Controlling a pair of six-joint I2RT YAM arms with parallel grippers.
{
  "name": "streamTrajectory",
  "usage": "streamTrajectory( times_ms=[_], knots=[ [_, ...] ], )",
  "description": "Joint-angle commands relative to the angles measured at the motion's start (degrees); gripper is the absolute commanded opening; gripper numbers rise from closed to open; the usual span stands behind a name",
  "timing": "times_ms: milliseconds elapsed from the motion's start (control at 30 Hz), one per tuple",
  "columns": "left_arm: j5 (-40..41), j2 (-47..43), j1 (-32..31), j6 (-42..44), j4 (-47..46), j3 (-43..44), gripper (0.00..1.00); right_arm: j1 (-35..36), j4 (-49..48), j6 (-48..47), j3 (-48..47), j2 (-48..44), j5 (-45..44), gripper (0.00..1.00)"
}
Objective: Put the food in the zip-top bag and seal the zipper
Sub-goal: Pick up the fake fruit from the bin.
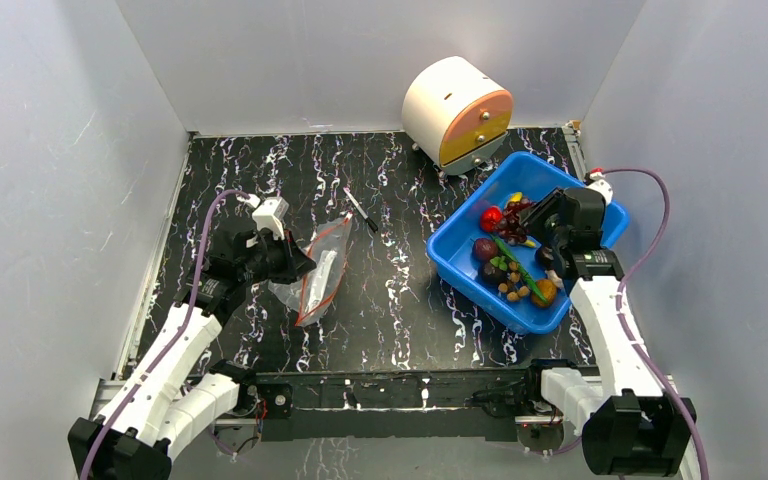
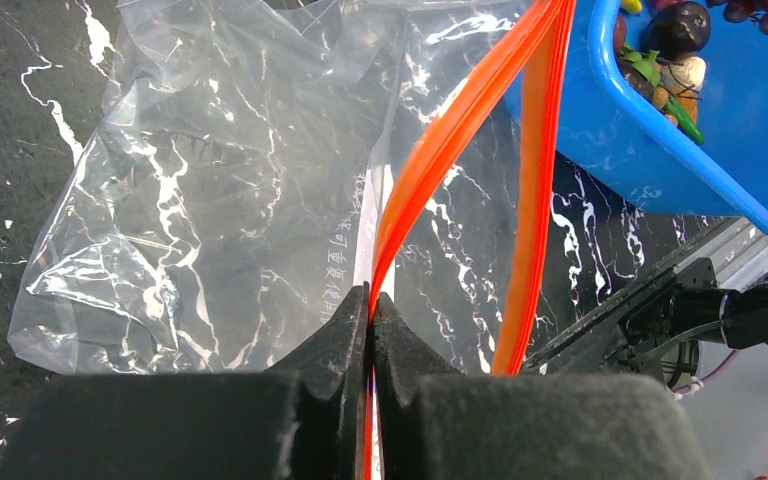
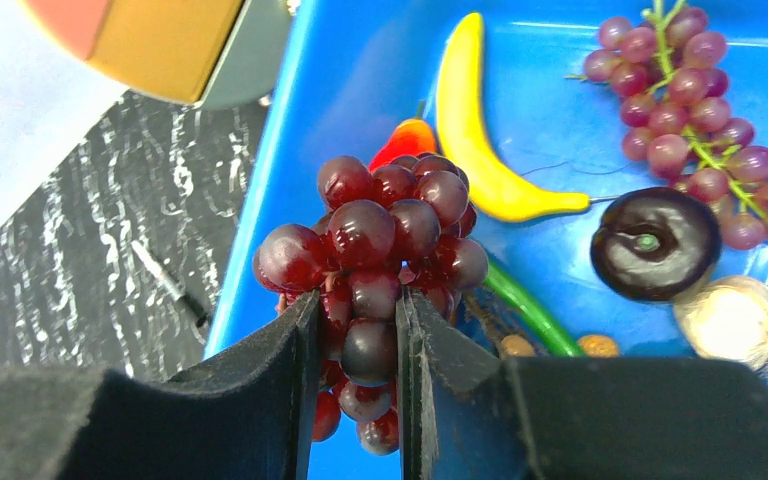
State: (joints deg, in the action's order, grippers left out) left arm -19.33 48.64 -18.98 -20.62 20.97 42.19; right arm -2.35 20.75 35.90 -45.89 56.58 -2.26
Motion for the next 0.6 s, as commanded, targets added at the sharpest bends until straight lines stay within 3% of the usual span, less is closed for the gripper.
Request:
streamTrajectory(
  times_ms=[0, 267, 400, 567],
  knots=[
    [0.7, -0.1, -0.3, -0.2, -0.7, 1.6, 0.0, 0.2, 0.8, 1.0, -5.3, -3.5, 7.1, 0.13],
    [-0.7, 3.8, -0.3, -1.3, -5.8, 4.0, 0.0, 0.7, 5.9, 1.9, -11.4, -4.6, 14.6, 0.13],
    [0.0, 6.4, -0.3, -1.2, -6.4, 5.8, 0.0, 1.1, 3.3, 7.2, -10.2, -5.6, 25.9, 0.13],
    [0.4, 7.7, -0.2, -2.0, -8.5, 5.8, 0.0, 2.1, 2.7, 10.5, -10.2, -7.7, 28.5, 0.12]
  ],
)
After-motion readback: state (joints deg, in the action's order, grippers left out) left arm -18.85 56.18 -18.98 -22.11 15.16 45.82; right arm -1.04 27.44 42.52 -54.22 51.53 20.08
